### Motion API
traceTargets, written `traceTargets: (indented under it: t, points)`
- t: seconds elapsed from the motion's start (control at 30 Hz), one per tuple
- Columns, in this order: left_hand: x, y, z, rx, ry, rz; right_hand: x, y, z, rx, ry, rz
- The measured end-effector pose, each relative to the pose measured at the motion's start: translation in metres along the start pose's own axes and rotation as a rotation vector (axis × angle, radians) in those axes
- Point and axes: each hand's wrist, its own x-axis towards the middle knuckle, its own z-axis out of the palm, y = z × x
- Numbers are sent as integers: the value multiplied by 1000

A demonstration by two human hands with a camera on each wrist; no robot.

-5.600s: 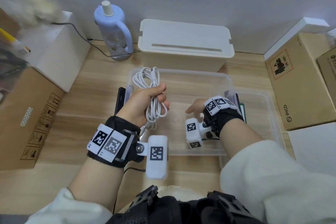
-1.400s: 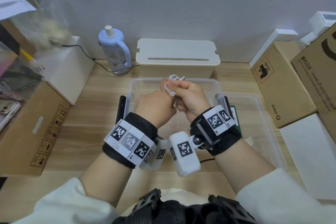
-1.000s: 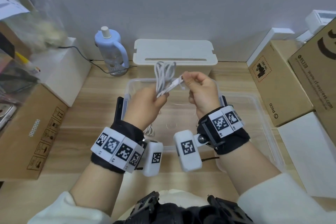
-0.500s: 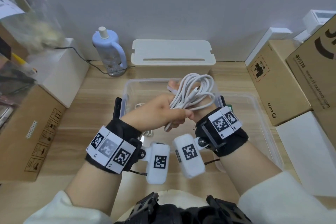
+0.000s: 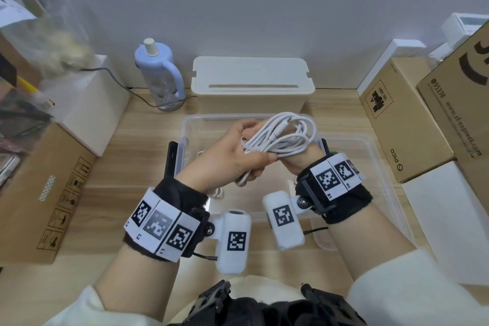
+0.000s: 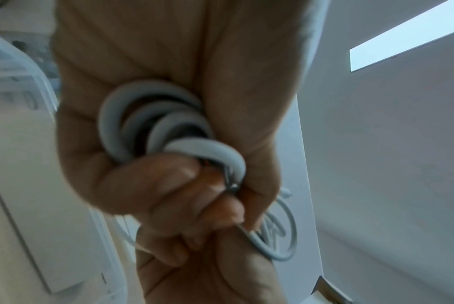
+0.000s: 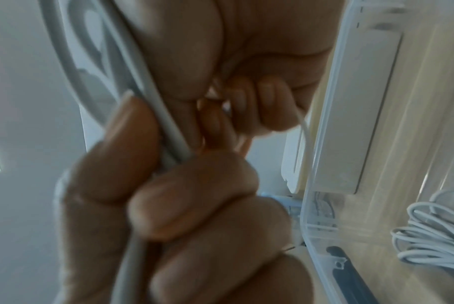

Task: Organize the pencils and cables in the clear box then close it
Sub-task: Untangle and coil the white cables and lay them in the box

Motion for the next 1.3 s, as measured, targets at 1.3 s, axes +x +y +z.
traceTargets:
  t: [1.3]
  points:
    - [0, 7, 2, 13, 445, 202, -21, -42, 39, -768, 26, -719]
